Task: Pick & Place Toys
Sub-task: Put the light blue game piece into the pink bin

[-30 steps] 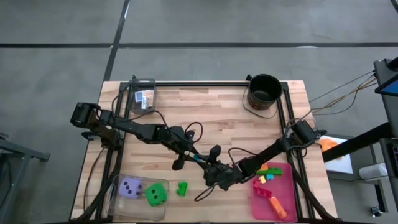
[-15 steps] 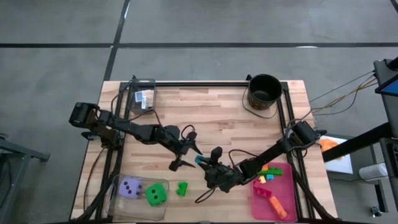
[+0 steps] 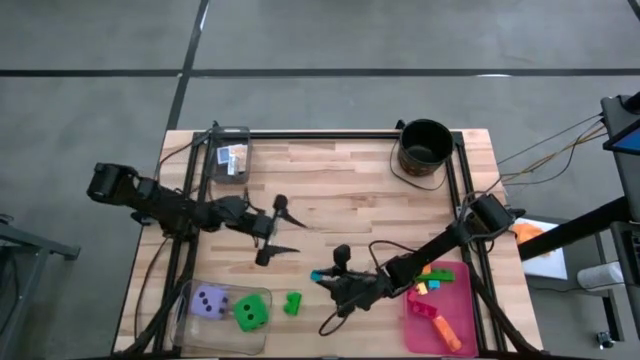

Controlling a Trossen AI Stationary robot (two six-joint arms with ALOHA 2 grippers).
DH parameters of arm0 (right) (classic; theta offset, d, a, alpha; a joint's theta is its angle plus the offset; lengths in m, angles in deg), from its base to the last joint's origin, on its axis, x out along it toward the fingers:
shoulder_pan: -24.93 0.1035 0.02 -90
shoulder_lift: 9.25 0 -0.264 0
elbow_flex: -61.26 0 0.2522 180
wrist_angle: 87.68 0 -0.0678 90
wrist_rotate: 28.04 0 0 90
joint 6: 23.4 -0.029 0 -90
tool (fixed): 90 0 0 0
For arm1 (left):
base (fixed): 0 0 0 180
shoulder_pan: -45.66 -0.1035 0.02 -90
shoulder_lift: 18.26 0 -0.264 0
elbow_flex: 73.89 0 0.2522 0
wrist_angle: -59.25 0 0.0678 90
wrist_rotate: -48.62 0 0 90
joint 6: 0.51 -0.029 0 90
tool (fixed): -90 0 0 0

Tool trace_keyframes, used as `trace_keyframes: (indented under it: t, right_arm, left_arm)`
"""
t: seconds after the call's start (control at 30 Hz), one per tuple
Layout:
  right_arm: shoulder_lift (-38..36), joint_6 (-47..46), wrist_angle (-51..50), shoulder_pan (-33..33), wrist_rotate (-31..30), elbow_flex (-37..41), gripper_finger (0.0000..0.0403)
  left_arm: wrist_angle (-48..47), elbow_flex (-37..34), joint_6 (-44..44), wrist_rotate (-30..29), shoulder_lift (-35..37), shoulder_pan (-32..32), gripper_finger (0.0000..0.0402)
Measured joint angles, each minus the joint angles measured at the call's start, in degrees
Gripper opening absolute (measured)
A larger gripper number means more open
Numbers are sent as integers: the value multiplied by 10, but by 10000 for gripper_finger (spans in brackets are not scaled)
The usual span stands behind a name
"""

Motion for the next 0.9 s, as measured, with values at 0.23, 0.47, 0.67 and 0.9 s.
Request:
trace_keyframes:
  t: [0.23,0.47,0.67,0.9]
  right_arm:
    - [-19,-13,60,-15,111,14,87]
    - [-24,-10,298,-37,244,98,87]
    - [-64,-31,417,-43,275,192,87]
    - [-187,-96,439,-23,279,336,87]
  left_arm:
    - [-4,-57,-9,-45,81,-1,308]
    - [-8,-71,-12,-50,101,-4,308]
    - [-24,-68,-14,-59,100,-4,308]
    - [-25,-68,-15,-62,100,-4,308]
